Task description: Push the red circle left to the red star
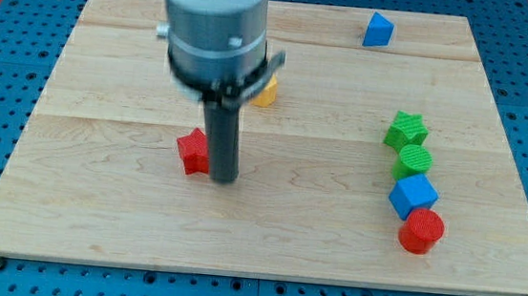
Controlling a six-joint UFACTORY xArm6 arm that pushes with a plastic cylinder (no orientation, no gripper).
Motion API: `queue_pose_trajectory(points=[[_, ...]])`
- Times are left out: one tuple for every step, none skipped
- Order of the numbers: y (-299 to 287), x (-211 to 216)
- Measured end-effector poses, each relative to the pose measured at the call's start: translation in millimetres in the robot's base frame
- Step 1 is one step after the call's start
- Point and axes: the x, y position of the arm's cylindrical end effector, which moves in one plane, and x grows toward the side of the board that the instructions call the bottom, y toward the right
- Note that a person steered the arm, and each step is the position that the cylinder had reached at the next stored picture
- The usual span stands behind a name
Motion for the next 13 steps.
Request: queue_pose_trajectory(points=[[66.1,67.5],[98.4,79.4],[159.9,78.2],[268.0,74.1],[304.2,59.4],[217.4,15.9],[103.4,-3.1],[140.1,26.1],[154.4,45.7],[49.7,38.5],[32.6,8.8],[42.5,21.0],[29.1,39.6]])
